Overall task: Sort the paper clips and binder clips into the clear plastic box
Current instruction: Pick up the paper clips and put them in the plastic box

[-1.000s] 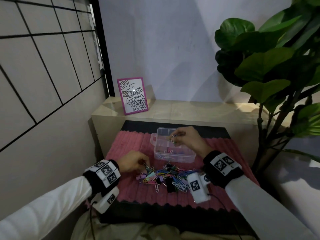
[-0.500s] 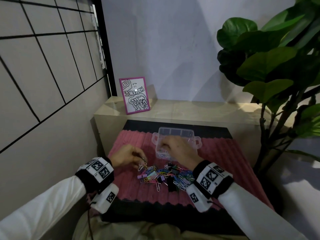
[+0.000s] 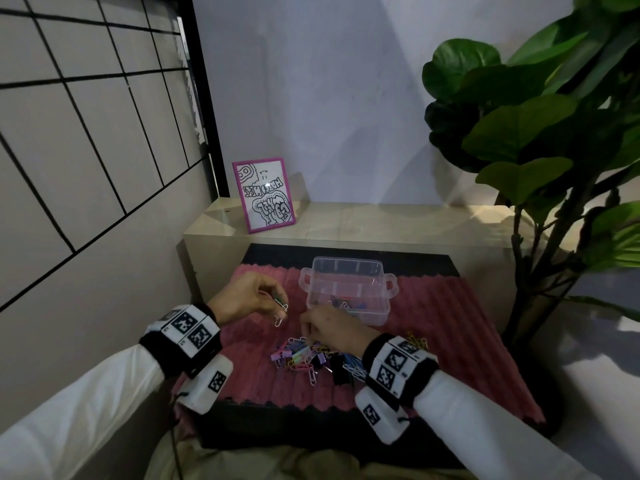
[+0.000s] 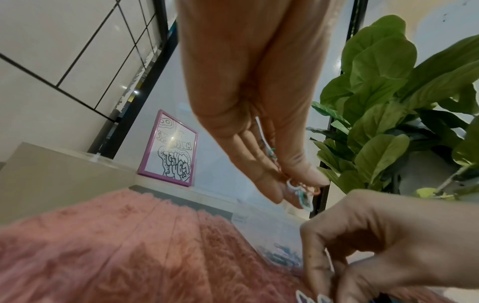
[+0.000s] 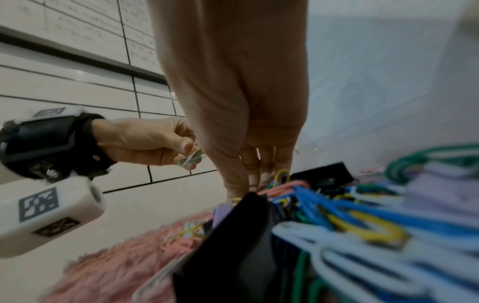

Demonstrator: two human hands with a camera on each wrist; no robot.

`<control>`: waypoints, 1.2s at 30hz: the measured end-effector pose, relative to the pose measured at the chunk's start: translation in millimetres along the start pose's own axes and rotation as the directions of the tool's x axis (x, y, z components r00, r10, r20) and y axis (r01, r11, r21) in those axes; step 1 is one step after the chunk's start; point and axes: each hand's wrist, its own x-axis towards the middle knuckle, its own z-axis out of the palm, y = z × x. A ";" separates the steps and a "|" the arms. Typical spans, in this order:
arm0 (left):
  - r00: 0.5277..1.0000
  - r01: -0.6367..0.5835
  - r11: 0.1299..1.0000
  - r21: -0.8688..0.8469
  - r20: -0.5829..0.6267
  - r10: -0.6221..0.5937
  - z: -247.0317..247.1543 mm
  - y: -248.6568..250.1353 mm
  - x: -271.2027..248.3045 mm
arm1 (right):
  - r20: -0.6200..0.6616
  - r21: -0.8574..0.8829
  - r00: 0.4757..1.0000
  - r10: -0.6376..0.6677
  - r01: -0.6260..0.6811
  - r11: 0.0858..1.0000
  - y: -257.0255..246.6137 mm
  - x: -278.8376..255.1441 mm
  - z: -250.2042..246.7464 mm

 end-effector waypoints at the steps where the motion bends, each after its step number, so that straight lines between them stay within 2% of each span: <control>1: 1.000 0.001 1.000 0.007 0.006 -0.001 1.9 -0.2 0.6 | -0.019 0.029 1.000 0.008 -0.008 1.000 2.6 -2.7 -1.8; 11: 0.995 -0.052 0.997 0.060 0.092 0.046 11.3 13.7 18.5 | -0.213 0.323 0.963 0.167 -0.092 0.942 50.3 -48.8 -29.0; 15: 0.994 -0.058 0.997 0.046 0.099 0.053 17.3 19.4 31.5 | -0.224 0.442 0.949 0.222 -0.104 0.891 64.6 -67.7 -27.9; 17: 0.996 -0.060 0.997 0.049 0.070 0.056 20.1 20.0 37.8 | -0.229 0.513 0.947 0.226 -0.080 0.855 68.1 -75.3 -26.4; 20: 0.997 -0.057 0.996 0.073 -0.045 0.061 24.7 23.4 49.4 | -0.258 0.597 0.933 0.249 -0.049 0.801 69.4 -81.2 -28.9; 23: 0.994 -0.057 0.998 0.017 -0.094 0.058 29.9 28.7 63.1 | -0.300 0.632 0.915 0.271 -0.023 0.774 70.4 -82.6 -34.4; 28: 0.996 -0.064 0.979 0.191 0.069 0.052 36.6 24.2 75.1 | -0.362 0.686 0.889 0.278 0.052 0.726 69.0 -83.9 -42.7; 30: 0.993 -0.094 0.954 0.284 0.089 0.072 37.2 21.2 73.2 | -0.367 0.705 0.882 0.297 0.055 0.707 69.4 -81.7 -44.5; 34: 0.991 -0.136 0.964 0.230 0.037 0.131 32.6 17.9 61.5 | -0.339 0.747 0.884 0.323 0.045 0.663 72.2 -76.7 -45.2; 36: 0.990 -0.136 0.975 0.179 0.049 0.129 25.8 15.9 52.8 | -0.324 0.764 0.889 0.323 0.044 0.644 70.2 -73.7 -45.7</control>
